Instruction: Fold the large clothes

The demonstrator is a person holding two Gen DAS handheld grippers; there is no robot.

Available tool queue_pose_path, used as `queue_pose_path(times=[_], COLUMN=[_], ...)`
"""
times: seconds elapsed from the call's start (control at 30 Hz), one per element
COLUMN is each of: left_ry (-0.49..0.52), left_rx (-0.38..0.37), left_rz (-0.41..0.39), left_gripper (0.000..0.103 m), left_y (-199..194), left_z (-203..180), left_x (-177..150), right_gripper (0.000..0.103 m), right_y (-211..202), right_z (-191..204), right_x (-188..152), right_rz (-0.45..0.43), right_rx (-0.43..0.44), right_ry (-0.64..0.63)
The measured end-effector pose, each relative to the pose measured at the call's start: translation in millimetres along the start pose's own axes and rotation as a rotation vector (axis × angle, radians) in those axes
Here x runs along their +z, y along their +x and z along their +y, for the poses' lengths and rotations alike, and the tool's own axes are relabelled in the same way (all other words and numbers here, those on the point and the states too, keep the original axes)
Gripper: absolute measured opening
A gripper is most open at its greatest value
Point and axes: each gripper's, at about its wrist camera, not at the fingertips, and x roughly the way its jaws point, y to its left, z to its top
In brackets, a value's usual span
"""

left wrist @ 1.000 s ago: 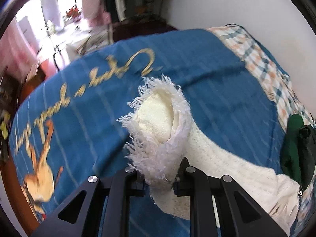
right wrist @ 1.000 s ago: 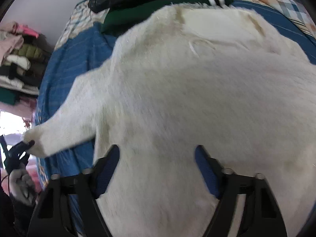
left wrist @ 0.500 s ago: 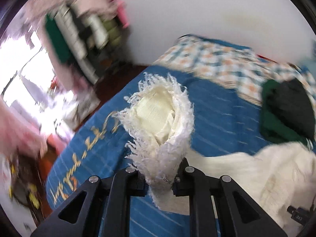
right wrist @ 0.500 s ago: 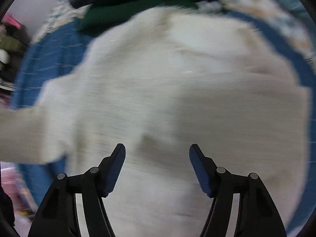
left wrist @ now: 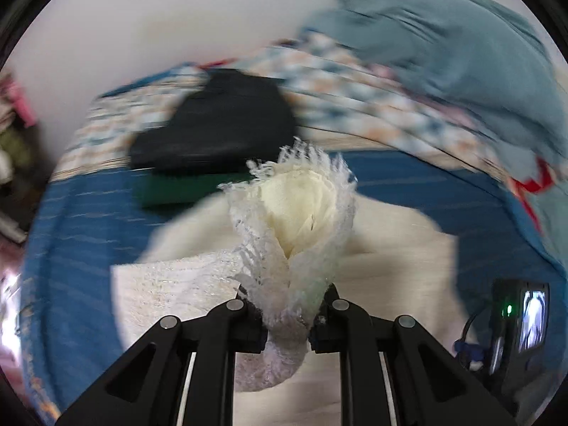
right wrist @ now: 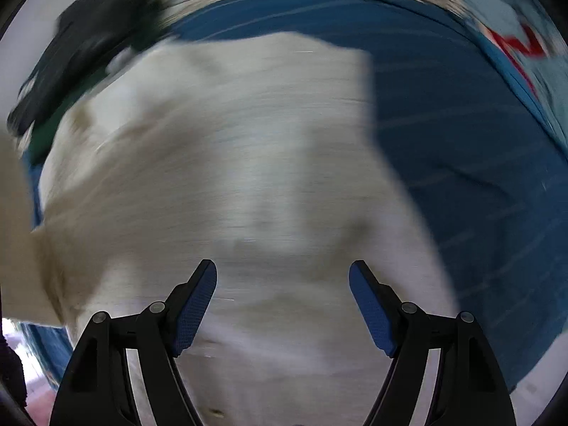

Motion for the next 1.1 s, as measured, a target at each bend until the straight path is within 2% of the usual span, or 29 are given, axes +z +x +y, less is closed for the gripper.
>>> queue_pose_path(times=[0.07,0.13,0.23,0.27,0.3,0.37,0.47,0.53,0.67,0.73,0.8,0.83,0.9,0.93,0.97,1.0,1.03,1.1], left_ry=[0.027,0.069,0.099,0.093,0.077,0.032,0.006,-0.01,-0.095,-0.135,-0.152,-0.152,-0.141,-0.147,-0.165,-0.183,-0.195,-0.218], left_rx=[-0.041,-0.053,-0.028,-0.03,-0.056,-0.103,-0.126,-0.125,-0.066,0.046,0.157,0.2,0.348,0.384,0.43,0.47,0.492,0.526], left_rz=[0.023,0.082,0.148,0.171,0.188,0.207,0.186,0.195,0.198,0.204,0.225,0.235,0.285,0.3,0.312,0.319,0.327,0.347], left_gripper=[0.013,0.016,0.021,0.034,0.062,0.097,0.097,0.097,0.097,0.097,0.097,0.097,0.097,0.097,0.097,0.097,0.097,0.097], left_y=[17,48,80,90,94,92,80,70,29,10,7,9,26,33,41,50,56,76], left_z=[-49,-93,-121,-125,-125,-121,-116,-106,-53,-16,17,29,64,74,91,108,120,142], left_x=[8,3,-7,-9,-10,-10,-6,-10,-37,-62,-84,-92,-112,-116,-122,-127,-129,-131], right_gripper=[0.079,0.079,0.079,0.079,0.079,0.079,0.079,0.079,0.079,0.079,0.079,0.079,0.078,0.073,0.042,0.018,0.016,0.014], right_y=[-4,-1,6,5,3,-4,-13,-16,-16,-14,-8,-2,10,17,23,31,38,38], right_z=[-40,-87,-139,-154,-168,-191,-214,-215,-204,-191,-159,-142,-114,-102,-90,-80,-70,-75], right_x=[0,1,-5,-7,-9,-14,-20,-26,-36,-30,-20,-13,6,13,17,24,29,39], right_rz=[0.002,0.017,0.062,0.063,0.06,0.043,0.028,0.049,0.087,0.095,0.088,0.081,0.071,0.07,0.071,0.074,0.08,0.042], right_rx=[-0.013,-0.006,-0.003,0.014,0.032,0.071,0.109,0.148,0.222,0.251,0.251,0.241,0.21,0.183,0.165,0.15,0.135,0.142], right_ry=[0.046,0.093,0.135,0.146,0.15,0.146,0.125,0.119,0.115,0.071,0.009,-0.025,-0.109,-0.155,-0.21,-0.244,-0.279,-0.243])
